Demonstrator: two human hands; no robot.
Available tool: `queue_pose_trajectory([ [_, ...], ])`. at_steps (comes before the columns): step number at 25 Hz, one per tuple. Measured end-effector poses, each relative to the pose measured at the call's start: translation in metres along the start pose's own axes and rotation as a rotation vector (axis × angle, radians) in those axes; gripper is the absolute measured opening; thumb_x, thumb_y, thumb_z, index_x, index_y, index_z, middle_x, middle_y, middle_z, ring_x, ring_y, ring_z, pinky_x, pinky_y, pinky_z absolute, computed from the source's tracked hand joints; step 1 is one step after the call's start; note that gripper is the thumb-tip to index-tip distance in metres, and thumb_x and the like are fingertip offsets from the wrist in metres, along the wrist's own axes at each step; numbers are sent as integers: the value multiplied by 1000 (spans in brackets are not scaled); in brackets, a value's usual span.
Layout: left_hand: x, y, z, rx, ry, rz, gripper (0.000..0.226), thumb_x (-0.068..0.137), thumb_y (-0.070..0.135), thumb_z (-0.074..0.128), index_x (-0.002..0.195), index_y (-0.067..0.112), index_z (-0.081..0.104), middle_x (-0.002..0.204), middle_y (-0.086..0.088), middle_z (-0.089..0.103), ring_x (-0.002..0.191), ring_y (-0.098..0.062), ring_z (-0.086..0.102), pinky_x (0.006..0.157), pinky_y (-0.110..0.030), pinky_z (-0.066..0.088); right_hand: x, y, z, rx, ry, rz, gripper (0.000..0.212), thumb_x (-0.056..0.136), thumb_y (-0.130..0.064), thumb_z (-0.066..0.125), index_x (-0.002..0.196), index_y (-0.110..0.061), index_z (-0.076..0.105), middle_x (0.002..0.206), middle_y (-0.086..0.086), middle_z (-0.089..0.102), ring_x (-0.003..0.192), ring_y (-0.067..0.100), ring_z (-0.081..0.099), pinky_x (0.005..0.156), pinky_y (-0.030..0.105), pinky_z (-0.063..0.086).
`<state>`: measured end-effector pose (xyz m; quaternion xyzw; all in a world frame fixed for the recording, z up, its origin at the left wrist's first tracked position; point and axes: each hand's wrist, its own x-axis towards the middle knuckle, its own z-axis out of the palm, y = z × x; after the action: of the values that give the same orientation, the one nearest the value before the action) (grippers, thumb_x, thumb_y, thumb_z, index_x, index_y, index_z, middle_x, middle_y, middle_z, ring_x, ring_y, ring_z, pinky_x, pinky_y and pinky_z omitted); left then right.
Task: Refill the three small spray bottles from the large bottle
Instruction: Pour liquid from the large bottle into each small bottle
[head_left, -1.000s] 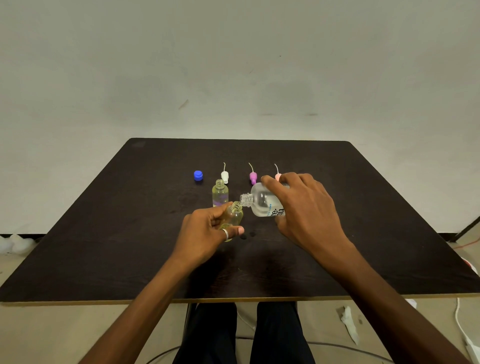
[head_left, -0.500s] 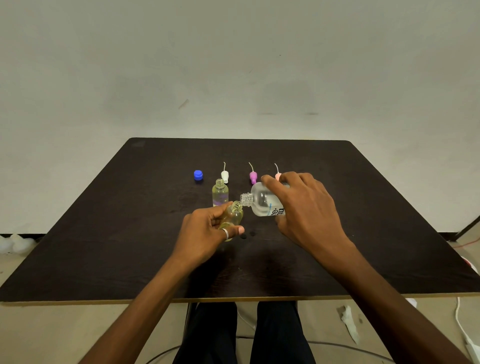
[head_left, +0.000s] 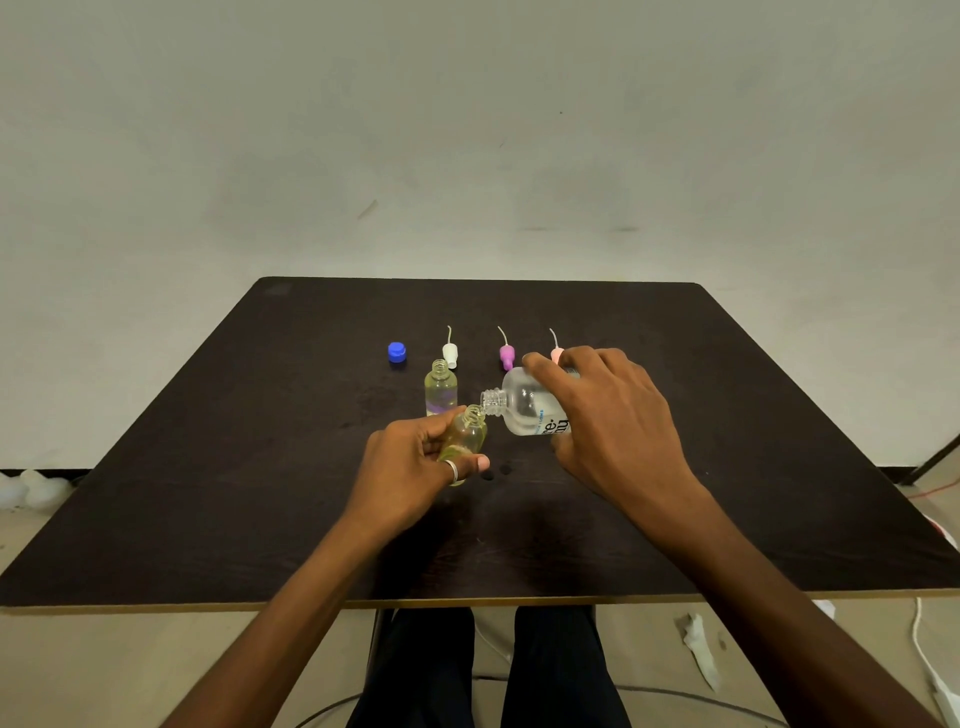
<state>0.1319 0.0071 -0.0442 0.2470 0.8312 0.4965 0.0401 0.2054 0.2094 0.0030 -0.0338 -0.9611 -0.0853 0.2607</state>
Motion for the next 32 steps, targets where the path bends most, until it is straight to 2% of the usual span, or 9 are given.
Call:
queue_pose_trajectory([
  [5, -1, 0, 1, -15, 8, 6, 55, 75, 30, 85, 126, 33, 66, 95, 19, 75, 88, 10, 69, 85, -13, 54, 0, 0, 1, -1, 0, -4, 79, 64, -16, 79, 135, -30, 46, 114, 3, 61, 103, 27, 56, 83, 40, 51],
  [9, -1, 0, 2, -17, 0, 10, 55, 75, 30, 85, 127, 32, 66, 97, 18, 76, 87, 10, 69, 83, -10, 52, -1, 1, 1, -15, -8, -6, 81, 64, -18, 80, 136, -30, 45, 115, 3, 61, 103, 27, 56, 83, 40, 51],
  [13, -1, 0, 2, -40, -9, 6, 55, 76, 25, 85, 127, 32, 65, 92, 24, 72, 87, 12, 68, 77, -2, 47, -1, 1, 1, -10, 0, -2, 80, 64, -16, 79, 136, -30, 46, 115, 3, 61, 104, 27, 56, 83, 41, 51],
  [22, -1, 0, 2, -35, 0, 1, 54, 75, 26, 86, 124, 36, 67, 86, 28, 72, 86, 13, 68, 78, -3, 48, -1, 0, 1, -16, 8, -3, 80, 62, -16, 80, 134, -30, 48, 112, 2, 61, 101, 27, 56, 81, 40, 50],
  [28, -1, 0, 2, -26, 4, 3, 52, 75, 28, 86, 123, 34, 68, 88, 22, 75, 85, 10, 69, 81, -8, 52, 0, 0, 1, -25, -13, -9, 79, 65, -18, 79, 135, -30, 45, 115, 3, 60, 104, 27, 55, 84, 40, 50],
  [32, -1, 0, 2, -29, 8, 7, 51, 75, 28, 86, 122, 37, 68, 89, 21, 76, 86, 7, 70, 87, -20, 56, 0, 0, 1, -25, -17, -7, 80, 66, -17, 78, 136, -31, 44, 116, 3, 59, 105, 27, 55, 85, 40, 50],
])
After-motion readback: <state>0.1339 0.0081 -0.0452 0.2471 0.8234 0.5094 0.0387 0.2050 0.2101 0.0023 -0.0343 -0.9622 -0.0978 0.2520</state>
